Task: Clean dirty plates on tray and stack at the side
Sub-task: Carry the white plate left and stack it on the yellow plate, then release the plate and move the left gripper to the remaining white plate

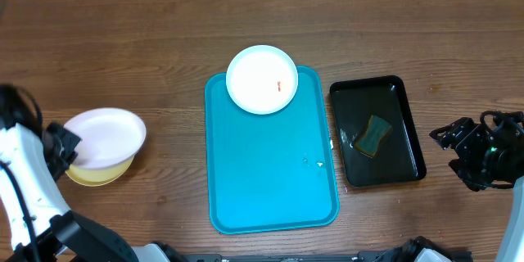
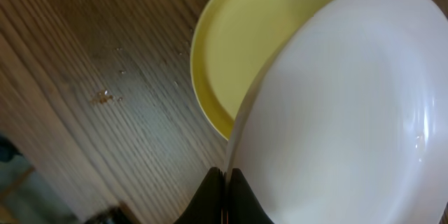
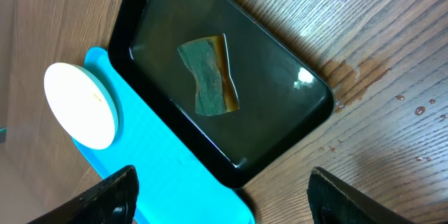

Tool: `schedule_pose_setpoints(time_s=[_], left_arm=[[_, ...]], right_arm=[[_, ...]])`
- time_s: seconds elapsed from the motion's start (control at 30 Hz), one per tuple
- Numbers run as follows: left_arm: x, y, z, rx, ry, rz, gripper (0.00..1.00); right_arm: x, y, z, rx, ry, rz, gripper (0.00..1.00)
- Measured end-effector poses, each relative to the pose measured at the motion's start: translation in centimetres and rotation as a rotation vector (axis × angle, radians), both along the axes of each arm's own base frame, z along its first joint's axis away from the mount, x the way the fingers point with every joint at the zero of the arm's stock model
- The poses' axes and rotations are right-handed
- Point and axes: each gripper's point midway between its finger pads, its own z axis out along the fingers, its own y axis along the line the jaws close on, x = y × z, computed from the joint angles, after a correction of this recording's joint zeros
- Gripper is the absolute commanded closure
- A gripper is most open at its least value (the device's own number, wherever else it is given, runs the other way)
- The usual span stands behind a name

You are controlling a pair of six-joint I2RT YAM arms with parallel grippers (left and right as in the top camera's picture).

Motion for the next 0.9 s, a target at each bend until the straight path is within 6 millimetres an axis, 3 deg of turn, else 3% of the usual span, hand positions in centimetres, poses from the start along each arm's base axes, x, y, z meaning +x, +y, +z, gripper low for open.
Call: schedule_pose_setpoints(time_s=[0.13, 0.33, 0.37, 0.43, 0.67, 0.77, 0.87, 0.9], left_arm=[[-1.9, 1.9, -2.0, -0.015, -0.018, 0.088, 0.96], [-1.8, 3.8, -1.9, 0.012, -0.081, 0.136, 0.96], [-1.8, 3.8, -1.9, 0.012, -0.082, 0.135, 0.9], [-1.9, 3.7, -2.2, 0.007, -0.076, 0.129, 0.62], [-1.6, 2.1, -2.5, -0.069, -0.095, 0.086, 0.49], [-0.6, 0.4, -1.9, -0.139, -0.151, 0.03, 0.34], [1.9, -1.8, 0.3, -0.163, -0.256, -0.085, 0.0], [3.1, -3.2, 1.7, -0.159, -0.304, -0.162, 0.0]], right_arm=[[0.0, 0.0, 0.0, 0.0, 0.0, 0.0, 0.21], [0.0, 0.0, 0.0, 0.0, 0.0, 0.0, 0.21], [0.0, 0.0, 0.0, -0.001, 0.0, 0.0, 0.21], [0.0, 0.0, 0.0, -0.001, 0.0, 0.0, 0.21], [0.0, 0.0, 0.0, 0.0, 0.001, 0.0, 0.2], [0.0, 0.0, 0.0, -0.002, -0.002, 0.0, 0.16], [0.2, -0.1, 0.0, -0.005, -0.007, 0.0, 0.16], [0.2, -0.1, 0.1, -0.007, -0.01, 0.0, 0.16]])
